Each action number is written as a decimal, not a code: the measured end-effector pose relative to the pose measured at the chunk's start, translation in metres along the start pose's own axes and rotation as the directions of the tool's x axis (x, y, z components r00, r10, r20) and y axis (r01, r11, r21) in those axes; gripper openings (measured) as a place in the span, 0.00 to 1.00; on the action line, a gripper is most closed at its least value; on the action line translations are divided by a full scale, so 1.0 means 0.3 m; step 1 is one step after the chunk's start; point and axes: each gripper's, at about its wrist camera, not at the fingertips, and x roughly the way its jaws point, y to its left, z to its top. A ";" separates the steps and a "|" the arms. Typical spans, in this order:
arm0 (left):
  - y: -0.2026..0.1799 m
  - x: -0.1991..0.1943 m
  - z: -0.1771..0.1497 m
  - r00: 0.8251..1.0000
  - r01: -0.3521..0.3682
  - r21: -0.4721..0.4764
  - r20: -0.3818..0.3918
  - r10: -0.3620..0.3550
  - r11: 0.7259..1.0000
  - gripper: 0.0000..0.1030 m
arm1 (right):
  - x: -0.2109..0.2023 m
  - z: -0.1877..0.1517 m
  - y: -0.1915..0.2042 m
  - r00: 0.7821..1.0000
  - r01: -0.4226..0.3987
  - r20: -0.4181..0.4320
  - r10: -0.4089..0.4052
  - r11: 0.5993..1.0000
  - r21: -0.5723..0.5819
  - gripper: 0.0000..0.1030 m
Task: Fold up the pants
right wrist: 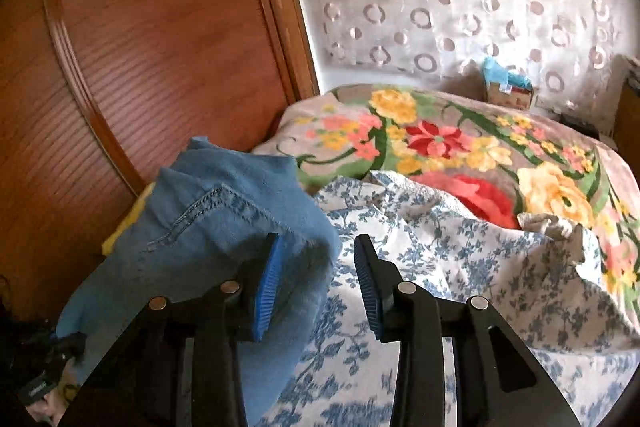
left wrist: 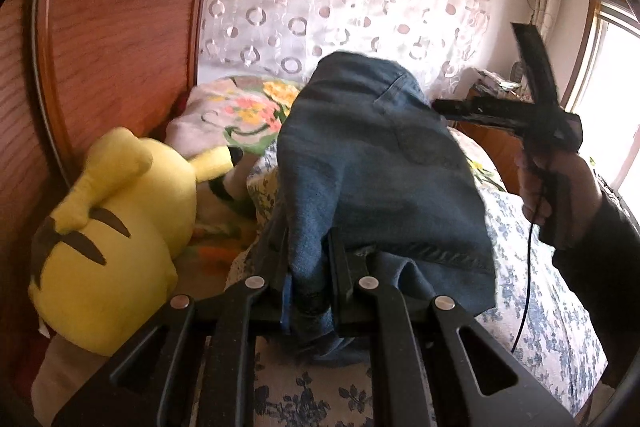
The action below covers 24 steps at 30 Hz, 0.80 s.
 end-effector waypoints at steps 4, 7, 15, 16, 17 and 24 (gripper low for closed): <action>-0.042 -0.094 0.010 0.999 0.001 0.019 0.038 -0.001 1.000 0.15 | -0.165 -0.048 0.094 0.999 0.004 0.039 -0.002 0.999 -0.053 0.37; -0.092 -0.168 0.013 0.998 -0.009 0.047 0.066 0.006 0.999 0.16 | -0.316 -0.140 0.131 0.998 -0.010 0.066 0.015 0.997 -0.074 0.37; -0.194 -0.346 0.002 0.991 -0.040 0.088 0.127 0.028 0.995 0.31 | -0.719 -0.353 0.174 0.987 -0.018 0.159 0.028 0.998 -0.063 0.37; -0.206 -0.371 -0.003 0.990 -0.036 0.091 0.136 0.023 0.995 0.36 | -0.763 -0.378 0.182 0.985 -0.005 0.172 0.017 0.998 -0.066 0.37; -0.217 -0.387 -0.006 0.989 -0.034 0.093 0.144 0.021 0.995 0.41 | -0.786 -0.407 0.186 0.983 0.005 0.182 0.007 0.998 -0.065 0.37; -0.328 -0.503 -0.047 0.984 -0.008 0.140 0.179 -0.017 0.990 0.49 | -0.983 -0.574 0.204 0.970 0.050 0.238 -0.040 0.998 -0.036 0.37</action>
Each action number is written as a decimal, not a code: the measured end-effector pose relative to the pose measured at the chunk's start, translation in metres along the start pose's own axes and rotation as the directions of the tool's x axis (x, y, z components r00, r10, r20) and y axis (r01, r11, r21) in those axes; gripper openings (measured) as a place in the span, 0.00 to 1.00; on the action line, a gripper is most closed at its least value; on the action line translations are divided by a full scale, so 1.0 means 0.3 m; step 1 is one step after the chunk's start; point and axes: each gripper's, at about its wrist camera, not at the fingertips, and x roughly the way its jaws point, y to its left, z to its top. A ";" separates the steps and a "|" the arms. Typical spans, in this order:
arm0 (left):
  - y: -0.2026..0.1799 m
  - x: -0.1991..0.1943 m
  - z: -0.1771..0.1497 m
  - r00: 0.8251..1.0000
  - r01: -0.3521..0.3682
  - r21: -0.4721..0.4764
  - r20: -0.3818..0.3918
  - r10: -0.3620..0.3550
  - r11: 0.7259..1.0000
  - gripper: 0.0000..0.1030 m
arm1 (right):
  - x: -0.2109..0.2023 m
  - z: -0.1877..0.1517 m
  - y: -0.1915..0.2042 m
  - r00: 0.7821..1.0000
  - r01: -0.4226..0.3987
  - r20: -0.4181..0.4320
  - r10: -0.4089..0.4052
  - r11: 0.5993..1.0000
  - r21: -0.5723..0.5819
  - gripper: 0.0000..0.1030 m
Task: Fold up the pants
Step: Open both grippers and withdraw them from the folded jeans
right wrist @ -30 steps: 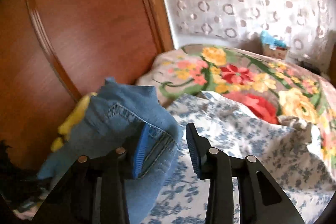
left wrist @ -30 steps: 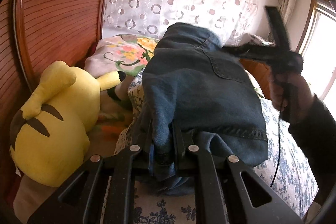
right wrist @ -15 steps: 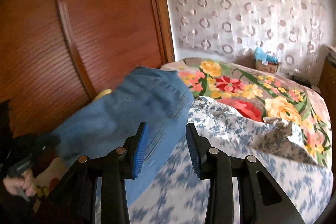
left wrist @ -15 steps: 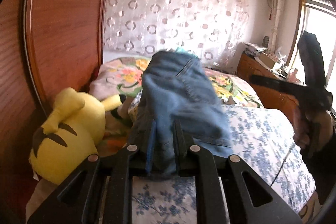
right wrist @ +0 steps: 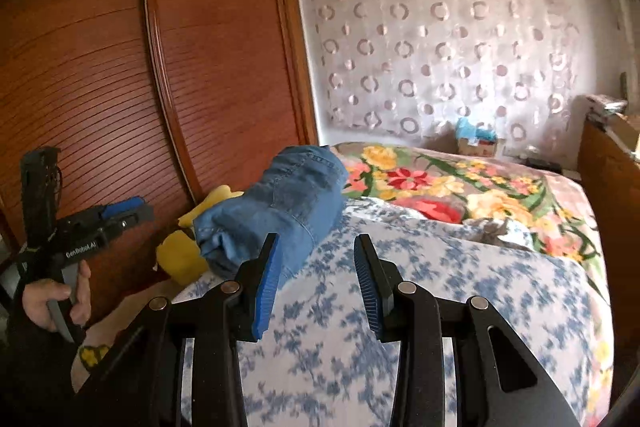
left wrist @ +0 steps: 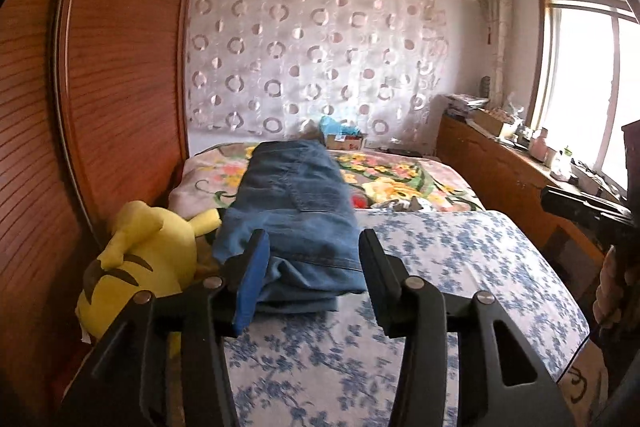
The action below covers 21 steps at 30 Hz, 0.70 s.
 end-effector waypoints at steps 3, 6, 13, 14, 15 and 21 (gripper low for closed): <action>-0.055 -0.038 -0.006 1.000 0.027 0.020 0.015 -0.027 0.999 0.57 | -0.070 -0.040 0.004 1.000 0.021 0.018 -0.021 1.000 0.018 0.37; -0.117 -0.059 -0.013 0.999 0.048 0.048 0.019 -0.049 0.998 0.74 | -0.121 -0.071 0.022 0.998 0.048 0.034 -0.049 0.998 0.029 0.37; -0.269 -0.127 -0.047 0.993 0.103 0.124 0.035 -0.108 0.987 0.88 | -0.246 -0.143 0.059 0.993 0.105 0.053 -0.108 0.993 0.057 0.37; -0.285 -0.137 -0.050 0.993 0.104 0.129 0.038 -0.110 0.986 0.89 | -0.257 -0.150 0.064 0.992 0.111 0.055 -0.115 0.992 0.063 0.37; -0.310 -0.155 -0.059 0.993 0.103 0.134 0.041 -0.110 0.986 0.89 | -0.275 -0.157 0.067 0.990 0.121 0.059 -0.125 0.990 0.070 0.37; -0.391 -0.221 -0.083 0.993 0.104 0.126 0.039 -0.110 0.987 0.89 | -0.364 -0.182 0.106 0.980 0.169 0.090 -0.178 0.981 0.098 0.55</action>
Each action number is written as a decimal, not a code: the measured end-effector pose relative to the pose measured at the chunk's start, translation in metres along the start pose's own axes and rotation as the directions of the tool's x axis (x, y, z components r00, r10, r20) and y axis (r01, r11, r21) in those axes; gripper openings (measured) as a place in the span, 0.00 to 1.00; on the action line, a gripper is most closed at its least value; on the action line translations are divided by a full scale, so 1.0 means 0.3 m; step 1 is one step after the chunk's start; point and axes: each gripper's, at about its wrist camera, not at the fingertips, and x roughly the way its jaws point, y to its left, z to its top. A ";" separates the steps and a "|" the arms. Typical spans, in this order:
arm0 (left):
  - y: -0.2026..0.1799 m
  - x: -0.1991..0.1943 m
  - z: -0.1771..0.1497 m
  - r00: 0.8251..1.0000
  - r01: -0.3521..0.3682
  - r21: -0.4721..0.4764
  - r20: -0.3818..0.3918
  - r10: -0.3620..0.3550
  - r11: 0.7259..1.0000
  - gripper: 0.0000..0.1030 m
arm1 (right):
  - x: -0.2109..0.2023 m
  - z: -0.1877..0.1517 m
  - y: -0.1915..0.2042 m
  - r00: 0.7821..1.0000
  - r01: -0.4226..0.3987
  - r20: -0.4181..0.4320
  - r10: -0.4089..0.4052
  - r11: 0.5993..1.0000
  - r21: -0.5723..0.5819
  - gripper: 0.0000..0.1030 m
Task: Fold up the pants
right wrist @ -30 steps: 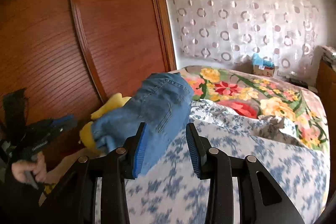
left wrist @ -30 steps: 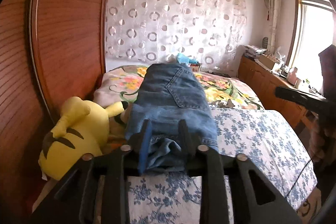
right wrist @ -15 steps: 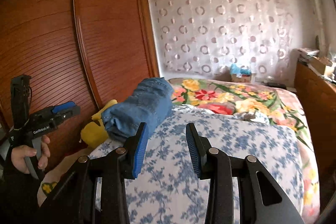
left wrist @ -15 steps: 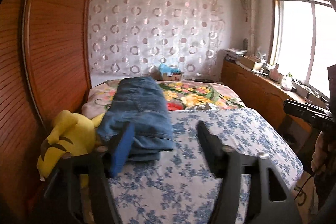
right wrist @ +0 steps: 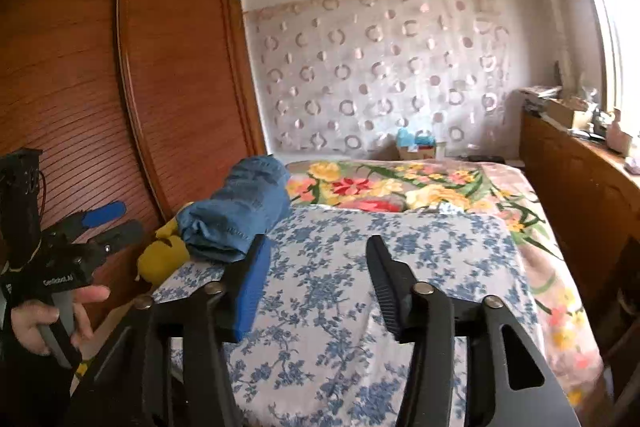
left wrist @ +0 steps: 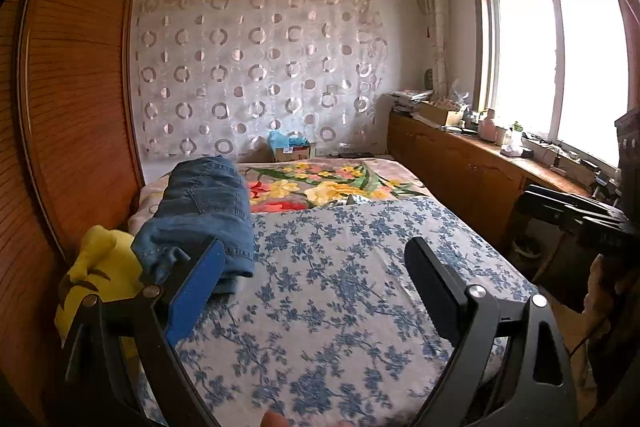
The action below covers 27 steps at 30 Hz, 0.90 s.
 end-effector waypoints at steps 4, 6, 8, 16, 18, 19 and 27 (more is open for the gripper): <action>-0.044 -0.026 0.001 0.999 -0.036 -0.008 -0.003 0.035 0.999 0.89 | -0.046 -0.010 0.013 0.999 0.039 0.016 -0.039 0.999 0.005 0.64; -0.062 -0.035 -0.002 0.999 -0.038 -0.005 -0.003 0.038 0.999 0.89 | -0.067 -0.012 0.020 0.998 0.054 0.024 -0.054 0.998 0.015 0.67; -0.081 -0.042 -0.007 0.999 -0.042 0.003 -0.008 0.042 0.999 0.89 | -0.074 -0.020 0.025 0.998 0.061 0.025 -0.062 0.998 0.021 0.68; -0.116 -0.054 -0.036 1.000 -0.013 0.003 -0.016 0.014 1.000 0.89 | -0.079 -0.046 0.052 0.995 0.089 0.034 -0.090 0.996 0.027 0.70; -0.117 -0.049 -0.036 1.000 -0.015 0.001 -0.021 0.015 1.000 0.89 | -0.073 -0.046 0.061 0.995 0.096 0.033 -0.096 0.995 0.024 0.70; -0.118 -0.047 -0.037 1.000 -0.016 0.001 -0.023 0.016 1.000 0.89 | -0.071 -0.043 0.066 0.994 0.098 0.034 -0.099 0.995 0.022 0.70; -0.113 -0.042 -0.046 0.999 -0.020 -0.005 -0.025 0.020 1.000 0.89 | -0.078 -0.055 0.052 0.994 0.098 0.037 -0.098 0.995 0.018 0.70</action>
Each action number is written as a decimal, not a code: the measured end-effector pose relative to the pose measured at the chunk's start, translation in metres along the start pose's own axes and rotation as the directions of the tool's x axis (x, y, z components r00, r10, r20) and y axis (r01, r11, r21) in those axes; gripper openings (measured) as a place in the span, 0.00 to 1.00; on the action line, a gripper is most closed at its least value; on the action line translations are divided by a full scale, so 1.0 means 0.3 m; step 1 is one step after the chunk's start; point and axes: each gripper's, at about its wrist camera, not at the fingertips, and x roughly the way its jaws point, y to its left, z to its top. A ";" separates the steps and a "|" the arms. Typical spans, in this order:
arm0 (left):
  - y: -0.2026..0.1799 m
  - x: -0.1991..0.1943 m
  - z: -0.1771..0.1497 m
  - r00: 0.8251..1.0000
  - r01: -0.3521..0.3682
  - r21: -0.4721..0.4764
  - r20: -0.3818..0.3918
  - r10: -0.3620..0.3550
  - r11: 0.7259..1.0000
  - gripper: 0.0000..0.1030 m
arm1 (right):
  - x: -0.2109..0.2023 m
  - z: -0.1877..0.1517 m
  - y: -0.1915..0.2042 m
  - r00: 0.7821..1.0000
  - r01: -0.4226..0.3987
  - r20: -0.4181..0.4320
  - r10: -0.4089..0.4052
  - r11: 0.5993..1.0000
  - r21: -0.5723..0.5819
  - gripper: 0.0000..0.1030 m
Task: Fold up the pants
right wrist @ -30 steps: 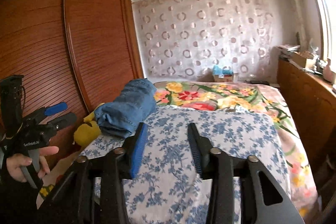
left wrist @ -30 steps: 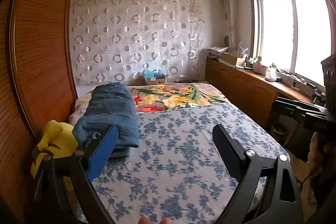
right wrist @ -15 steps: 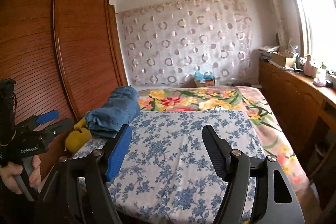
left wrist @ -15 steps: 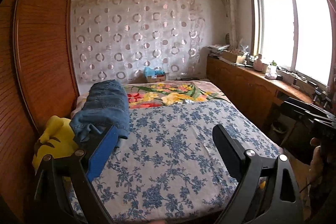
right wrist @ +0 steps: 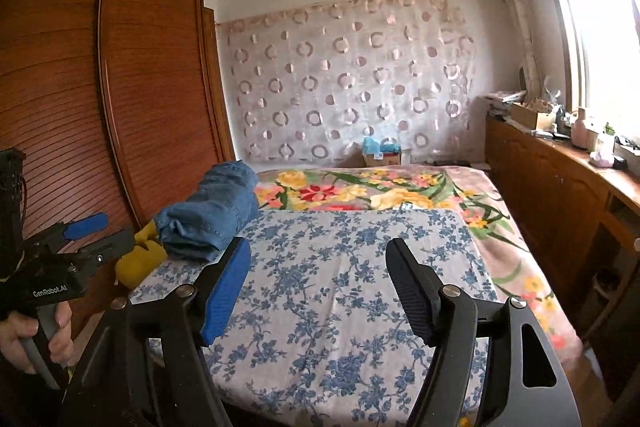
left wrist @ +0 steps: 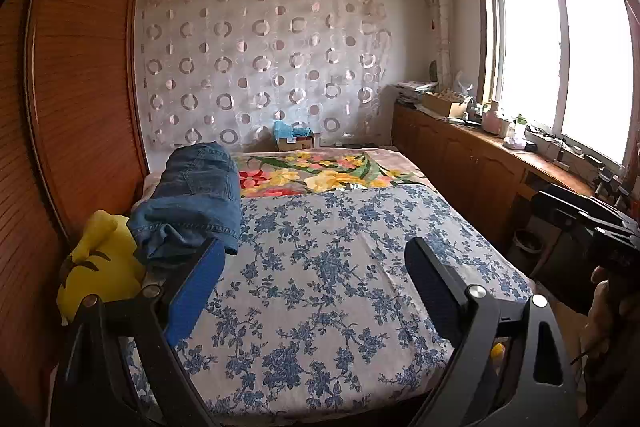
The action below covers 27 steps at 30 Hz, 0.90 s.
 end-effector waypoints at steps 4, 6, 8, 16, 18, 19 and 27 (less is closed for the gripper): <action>0.003 -0.002 -0.001 1.000 0.000 0.002 0.001 0.000 1.000 0.89 | -0.006 -0.006 -0.004 1.000 -0.001 0.002 0.001 1.000 -0.001 0.70; 0.004 -0.002 -0.001 1.000 0.000 0.003 0.001 0.000 1.000 0.89 | -0.009 -0.003 -0.007 1.000 -0.002 0.003 0.002 1.000 -0.001 0.70; 0.004 -0.003 -0.001 1.000 0.000 0.003 0.001 0.000 1.000 0.89 | -0.013 -0.006 -0.011 1.000 -0.002 0.003 0.002 1.000 -0.003 0.70; 0.005 -0.005 0.000 1.000 -0.001 0.003 0.002 0.001 1.000 0.89 | -0.023 -0.005 -0.016 1.000 0.000 0.004 0.000 1.000 -0.003 0.70; 0.003 -0.005 0.002 1.000 -0.001 0.003 0.002 0.001 1.000 0.89 | -0.028 -0.001 -0.017 1.000 -0.001 0.005 0.001 1.000 -0.004 0.70; 0.003 -0.005 0.002 1.000 0.000 0.003 0.001 0.000 1.000 0.89 | -0.029 -0.002 -0.018 1.000 -0.001 0.005 0.001 1.000 -0.005 0.70; 0.011 -0.004 -0.004 1.000 -0.003 0.004 0.001 0.003 1.000 0.89 | -0.038 0.002 -0.023 1.000 -0.001 0.006 0.001 1.000 -0.007 0.70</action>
